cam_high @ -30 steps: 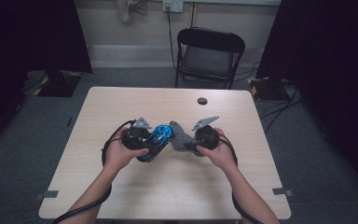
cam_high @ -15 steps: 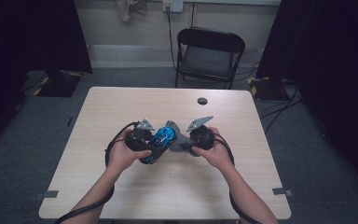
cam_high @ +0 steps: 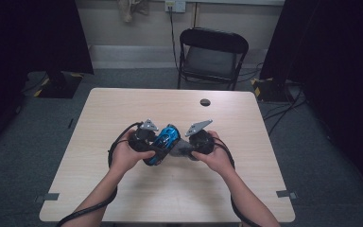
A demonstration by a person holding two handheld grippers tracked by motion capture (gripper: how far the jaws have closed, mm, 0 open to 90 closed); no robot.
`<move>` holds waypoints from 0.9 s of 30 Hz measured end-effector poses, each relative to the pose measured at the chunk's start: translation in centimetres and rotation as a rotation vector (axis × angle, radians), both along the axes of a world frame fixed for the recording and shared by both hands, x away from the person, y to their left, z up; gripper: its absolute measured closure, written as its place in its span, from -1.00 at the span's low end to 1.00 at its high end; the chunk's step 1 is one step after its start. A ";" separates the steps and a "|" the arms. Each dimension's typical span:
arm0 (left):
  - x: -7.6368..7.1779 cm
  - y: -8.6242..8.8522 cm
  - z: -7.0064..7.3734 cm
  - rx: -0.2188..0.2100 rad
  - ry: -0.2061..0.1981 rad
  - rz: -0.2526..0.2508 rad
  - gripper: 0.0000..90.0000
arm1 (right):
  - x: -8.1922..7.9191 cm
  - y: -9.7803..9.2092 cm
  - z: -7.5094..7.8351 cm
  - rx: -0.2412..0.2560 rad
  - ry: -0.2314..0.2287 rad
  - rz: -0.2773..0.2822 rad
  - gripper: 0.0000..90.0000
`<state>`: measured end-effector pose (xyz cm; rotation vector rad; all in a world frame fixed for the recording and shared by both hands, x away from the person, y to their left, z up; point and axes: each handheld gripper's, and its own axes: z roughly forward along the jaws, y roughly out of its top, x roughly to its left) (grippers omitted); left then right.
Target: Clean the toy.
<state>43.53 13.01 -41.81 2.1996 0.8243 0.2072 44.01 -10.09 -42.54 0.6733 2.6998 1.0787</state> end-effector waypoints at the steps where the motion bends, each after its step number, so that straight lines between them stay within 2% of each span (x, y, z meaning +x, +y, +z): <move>1: 0.0 -0.1 0.1 -0.001 0.001 0.002 -0.38 | -0.1 0.1 0.0 0.001 -0.002 0.004 0.63; 11: 0.2 -0.6 0.4 -0.007 -0.004 0.001 -0.38 | -0.7 1.4 -0.9 -0.021 0.006 0.053 0.63; 27: 1.0 -0.9 0.8 -0.019 -0.014 0.021 -0.38 | -1.5 3.0 -1.9 -0.013 0.029 0.108 0.63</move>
